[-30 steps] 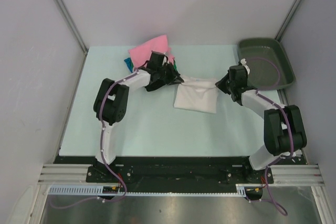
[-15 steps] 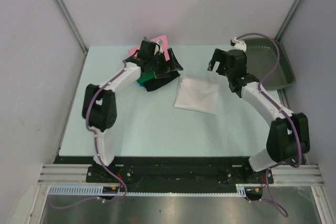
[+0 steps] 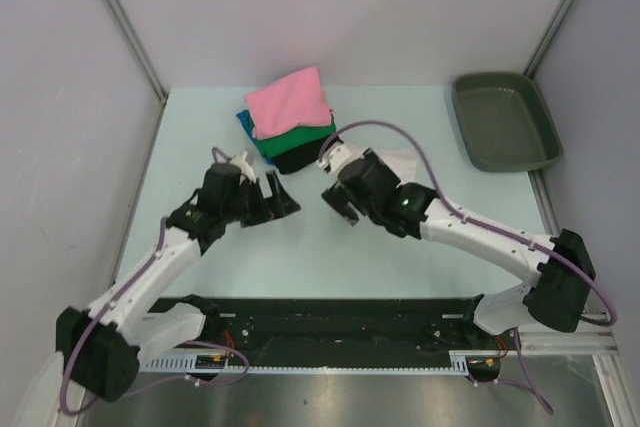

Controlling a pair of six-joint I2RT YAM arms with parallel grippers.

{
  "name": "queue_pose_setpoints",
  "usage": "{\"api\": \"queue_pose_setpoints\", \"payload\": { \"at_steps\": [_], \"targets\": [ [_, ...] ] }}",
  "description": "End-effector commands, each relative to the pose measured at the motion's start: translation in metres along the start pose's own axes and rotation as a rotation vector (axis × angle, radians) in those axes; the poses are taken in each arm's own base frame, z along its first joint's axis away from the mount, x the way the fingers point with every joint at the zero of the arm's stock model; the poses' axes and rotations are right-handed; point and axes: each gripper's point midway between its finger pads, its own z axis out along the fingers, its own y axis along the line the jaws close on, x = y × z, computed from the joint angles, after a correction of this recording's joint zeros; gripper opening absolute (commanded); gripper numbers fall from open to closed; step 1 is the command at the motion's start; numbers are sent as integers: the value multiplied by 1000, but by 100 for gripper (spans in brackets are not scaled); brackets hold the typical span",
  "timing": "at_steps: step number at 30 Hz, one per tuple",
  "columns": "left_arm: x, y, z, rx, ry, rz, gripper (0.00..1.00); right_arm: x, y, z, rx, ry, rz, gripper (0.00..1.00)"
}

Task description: Fold and stack the t-shirts

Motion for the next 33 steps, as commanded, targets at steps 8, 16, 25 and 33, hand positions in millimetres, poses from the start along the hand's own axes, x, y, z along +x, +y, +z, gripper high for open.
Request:
{"api": "queue_pose_setpoints", "payload": {
  "at_steps": [8, 16, 25, 33],
  "targets": [
    [21, 49, -37, -139, -186, -38, 100, 97, 14, 23, 298, 206, -705, 100],
    [38, 50, -17, -71, -141, -65, 100, 134, 26, 72, 333, 216, -778, 100],
    [36, 52, -11, -87, -119, -24, 100, 147, 22, 131, 303, 177, -780, 99],
    [39, 54, 0, -82, -91, -29, 100, 169, -2, 152, 251, 273, -685, 72]
  ]
}}
